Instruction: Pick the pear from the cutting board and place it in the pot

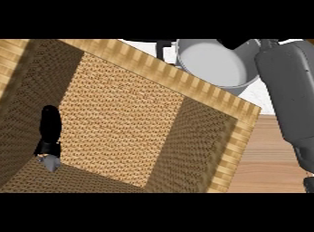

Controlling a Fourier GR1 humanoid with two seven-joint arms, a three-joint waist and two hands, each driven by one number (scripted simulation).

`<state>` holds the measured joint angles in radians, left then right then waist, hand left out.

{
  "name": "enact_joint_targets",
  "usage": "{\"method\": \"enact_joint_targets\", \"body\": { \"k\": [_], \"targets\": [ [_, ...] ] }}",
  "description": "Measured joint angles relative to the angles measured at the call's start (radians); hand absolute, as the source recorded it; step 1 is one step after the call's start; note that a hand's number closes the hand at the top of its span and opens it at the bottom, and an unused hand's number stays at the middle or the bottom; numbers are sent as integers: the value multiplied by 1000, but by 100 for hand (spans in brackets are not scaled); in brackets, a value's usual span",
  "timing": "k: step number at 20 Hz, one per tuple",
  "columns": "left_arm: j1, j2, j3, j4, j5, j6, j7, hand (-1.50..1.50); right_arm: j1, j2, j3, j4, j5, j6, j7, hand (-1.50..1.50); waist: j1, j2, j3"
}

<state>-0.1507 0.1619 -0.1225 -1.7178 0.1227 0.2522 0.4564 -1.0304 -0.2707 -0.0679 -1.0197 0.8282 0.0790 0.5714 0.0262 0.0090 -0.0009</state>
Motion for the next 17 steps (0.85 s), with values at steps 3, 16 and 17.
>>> {"method": "enact_joint_targets", "body": {
  "k": [3, 16, 17],
  "targets": [
    [-13, 7, -6, 0, 9, 30, 14, 0, -24, 33, -51, 98, -35, -39, 1, -150, 4, 2, 0],
    [-4, 47, -40, -26, 37, 45, 34, 0, -42, 83, -268, 174, -195, -370, -216, -150, -2, 1, 0],
    [7, 51, -42, -40, 37, 46, 38, 0, -37, 74, -283, 172, -204, -391, -233, -150, -3, 0, 0]
  ]
}}
